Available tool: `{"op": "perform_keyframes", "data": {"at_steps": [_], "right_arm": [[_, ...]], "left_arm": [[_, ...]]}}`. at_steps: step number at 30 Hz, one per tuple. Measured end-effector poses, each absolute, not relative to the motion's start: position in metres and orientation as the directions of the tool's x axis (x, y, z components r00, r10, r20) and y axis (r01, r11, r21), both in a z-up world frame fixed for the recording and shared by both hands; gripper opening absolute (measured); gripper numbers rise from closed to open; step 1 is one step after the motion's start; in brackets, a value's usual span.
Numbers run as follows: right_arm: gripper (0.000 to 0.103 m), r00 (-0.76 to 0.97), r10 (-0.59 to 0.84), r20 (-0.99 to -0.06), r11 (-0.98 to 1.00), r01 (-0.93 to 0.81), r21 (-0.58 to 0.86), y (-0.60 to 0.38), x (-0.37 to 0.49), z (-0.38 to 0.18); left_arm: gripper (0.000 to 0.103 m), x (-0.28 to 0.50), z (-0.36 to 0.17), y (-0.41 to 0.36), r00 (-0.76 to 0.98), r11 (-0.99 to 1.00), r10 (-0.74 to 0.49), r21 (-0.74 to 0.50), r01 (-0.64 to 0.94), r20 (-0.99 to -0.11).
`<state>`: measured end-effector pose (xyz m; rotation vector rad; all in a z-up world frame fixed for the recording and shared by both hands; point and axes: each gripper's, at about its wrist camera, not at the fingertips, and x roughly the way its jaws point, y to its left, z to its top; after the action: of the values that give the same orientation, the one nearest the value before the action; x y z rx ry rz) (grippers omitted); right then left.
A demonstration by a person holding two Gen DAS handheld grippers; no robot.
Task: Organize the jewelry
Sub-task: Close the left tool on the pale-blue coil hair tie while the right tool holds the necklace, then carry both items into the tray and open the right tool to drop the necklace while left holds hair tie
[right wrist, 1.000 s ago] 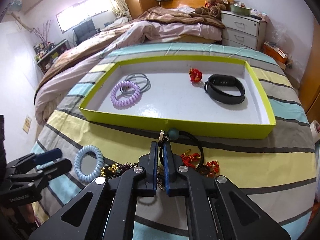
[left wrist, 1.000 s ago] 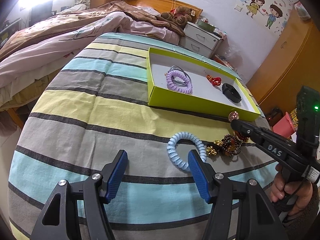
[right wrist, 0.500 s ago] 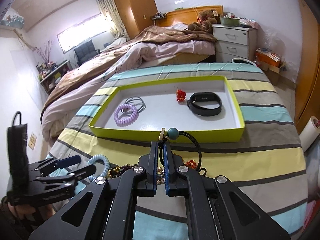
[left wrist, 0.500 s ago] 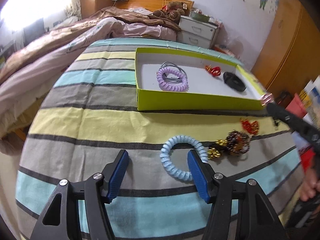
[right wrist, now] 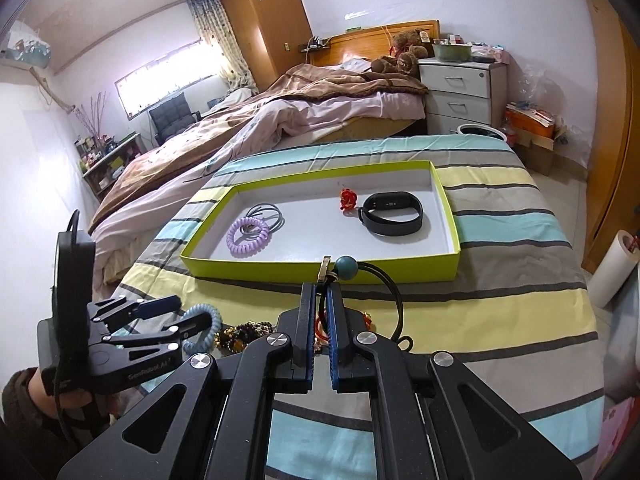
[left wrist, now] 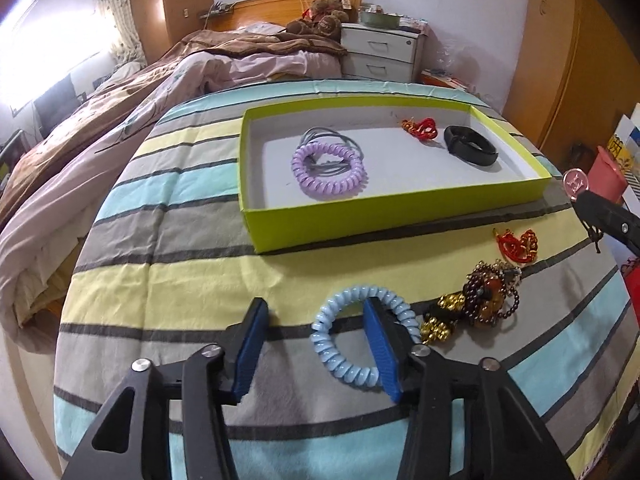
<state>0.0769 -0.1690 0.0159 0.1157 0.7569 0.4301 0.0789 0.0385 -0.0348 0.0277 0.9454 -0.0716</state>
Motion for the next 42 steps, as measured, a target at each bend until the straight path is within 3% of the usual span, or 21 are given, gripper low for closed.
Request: {"op": "perform_keyframes", "data": {"at_steps": [5, 8, 31, 42], "right_arm": [[0.005, 0.647, 0.417, -0.638, 0.908, -0.331, 0.258, -0.172, 0.076, 0.016], [0.005, 0.646, 0.417, -0.639, 0.908, -0.33, 0.258, -0.173, 0.075, 0.016], [0.005, 0.662, 0.401, -0.633, 0.915, -0.315, 0.251, -0.181, 0.069, 0.02], [0.005, 0.676, 0.397, -0.621, 0.917, -0.324, 0.233, -0.181, 0.081, 0.035]], "left_arm": [[0.018, 0.079, -0.033, 0.034, 0.577, 0.994, -0.083, -0.023, 0.11, -0.812], [0.01, 0.078, -0.032, 0.035, 0.578, 0.994, -0.091, -0.038, 0.103, -0.811], [0.009, 0.059, 0.003, 0.048, 0.636, 0.986, -0.166, -0.15, 0.079, -0.754], [0.009, 0.086, 0.028, 0.04, 0.664, 0.979, -0.202, -0.178, 0.105, -0.72]]}}
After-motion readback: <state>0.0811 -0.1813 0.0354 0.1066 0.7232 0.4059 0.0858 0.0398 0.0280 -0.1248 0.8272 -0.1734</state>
